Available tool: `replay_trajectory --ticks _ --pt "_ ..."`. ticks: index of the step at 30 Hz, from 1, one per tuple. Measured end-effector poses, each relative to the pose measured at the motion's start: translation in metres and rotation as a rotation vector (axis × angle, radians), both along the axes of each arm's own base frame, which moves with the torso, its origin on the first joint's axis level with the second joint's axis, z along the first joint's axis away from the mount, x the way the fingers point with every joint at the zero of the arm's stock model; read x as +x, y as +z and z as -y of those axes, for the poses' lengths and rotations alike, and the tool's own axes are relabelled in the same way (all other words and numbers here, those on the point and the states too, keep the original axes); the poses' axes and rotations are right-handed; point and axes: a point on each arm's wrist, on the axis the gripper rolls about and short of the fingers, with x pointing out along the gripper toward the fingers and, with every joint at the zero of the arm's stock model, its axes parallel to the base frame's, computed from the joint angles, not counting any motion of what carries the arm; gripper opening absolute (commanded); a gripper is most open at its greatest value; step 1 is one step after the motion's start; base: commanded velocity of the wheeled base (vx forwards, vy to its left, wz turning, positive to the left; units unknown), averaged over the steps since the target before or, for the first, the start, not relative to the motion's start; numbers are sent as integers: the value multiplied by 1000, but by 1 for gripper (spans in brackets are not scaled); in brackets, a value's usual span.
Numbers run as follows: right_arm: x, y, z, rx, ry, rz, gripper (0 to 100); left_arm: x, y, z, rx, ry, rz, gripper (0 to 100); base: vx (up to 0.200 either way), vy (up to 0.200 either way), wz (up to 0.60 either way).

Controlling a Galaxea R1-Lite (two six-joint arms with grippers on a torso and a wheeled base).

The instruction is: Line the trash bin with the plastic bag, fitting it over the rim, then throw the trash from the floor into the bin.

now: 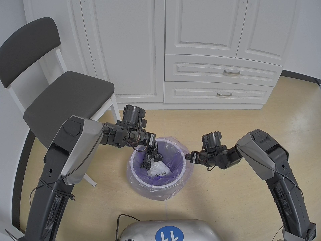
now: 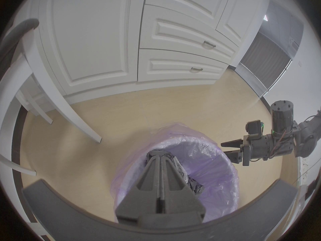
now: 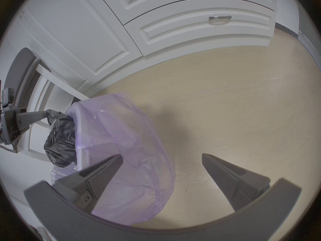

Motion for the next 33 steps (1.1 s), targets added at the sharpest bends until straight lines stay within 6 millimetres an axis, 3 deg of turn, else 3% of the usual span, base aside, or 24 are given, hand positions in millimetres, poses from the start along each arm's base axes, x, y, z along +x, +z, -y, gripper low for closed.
replay_trajectory --ticks 20,33 --pt "-1 1 -2 -9 5 20 100 -22 -24 14 38 -27 -134 0 0 0 0" --pt "-9 35 8 1 50 64 100 -34 -28 15 56 -41 -162 0 0 0 0"
